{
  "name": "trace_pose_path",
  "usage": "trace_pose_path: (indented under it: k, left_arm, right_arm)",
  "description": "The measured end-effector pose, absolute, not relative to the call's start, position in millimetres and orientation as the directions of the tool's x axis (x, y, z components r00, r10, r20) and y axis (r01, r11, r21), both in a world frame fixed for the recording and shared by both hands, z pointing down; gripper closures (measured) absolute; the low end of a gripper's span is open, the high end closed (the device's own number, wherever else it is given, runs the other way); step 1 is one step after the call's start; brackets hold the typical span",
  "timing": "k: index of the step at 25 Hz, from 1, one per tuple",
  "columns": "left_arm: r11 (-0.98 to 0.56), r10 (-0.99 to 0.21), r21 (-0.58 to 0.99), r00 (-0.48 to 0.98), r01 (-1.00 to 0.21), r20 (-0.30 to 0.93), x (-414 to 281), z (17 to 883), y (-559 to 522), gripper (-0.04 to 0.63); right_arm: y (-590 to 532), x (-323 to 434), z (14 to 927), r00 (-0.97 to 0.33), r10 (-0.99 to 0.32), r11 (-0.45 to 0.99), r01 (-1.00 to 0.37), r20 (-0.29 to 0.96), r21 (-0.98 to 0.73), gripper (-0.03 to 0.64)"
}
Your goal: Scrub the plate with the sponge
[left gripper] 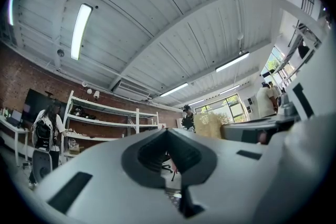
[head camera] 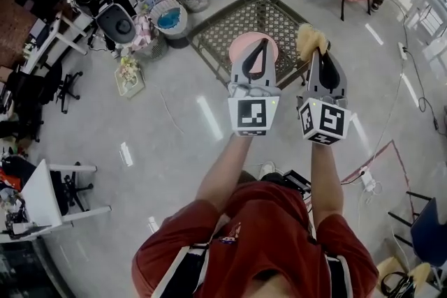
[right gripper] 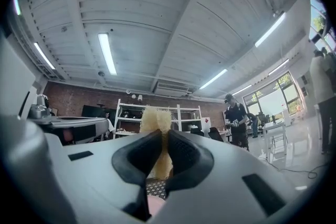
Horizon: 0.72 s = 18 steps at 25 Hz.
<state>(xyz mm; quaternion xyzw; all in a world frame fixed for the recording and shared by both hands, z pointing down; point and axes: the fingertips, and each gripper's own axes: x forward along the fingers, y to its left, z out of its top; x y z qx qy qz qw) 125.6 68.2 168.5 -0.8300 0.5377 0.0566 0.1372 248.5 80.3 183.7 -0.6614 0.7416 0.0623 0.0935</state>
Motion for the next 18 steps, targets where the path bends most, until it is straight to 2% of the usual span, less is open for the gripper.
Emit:
trace_pose_path:
  k: [10,18]
  left_arm:
    - [-0.322,-0.906,-0.149,0.350,-0.935,-0.239,104,176,26,0.581]
    - [-0.311,-0.909,-0.156,0.341,-0.938,-0.239,78,189,-51,0.581]
  right_arm:
    - [30,229,197,-0.164,-0.964,0.176,-0.984,-0.209,-0.039,0.574]
    - [-47,199,204,-0.196,-0.960,0.203,-0.979,-0.201,-0.015,0.574]
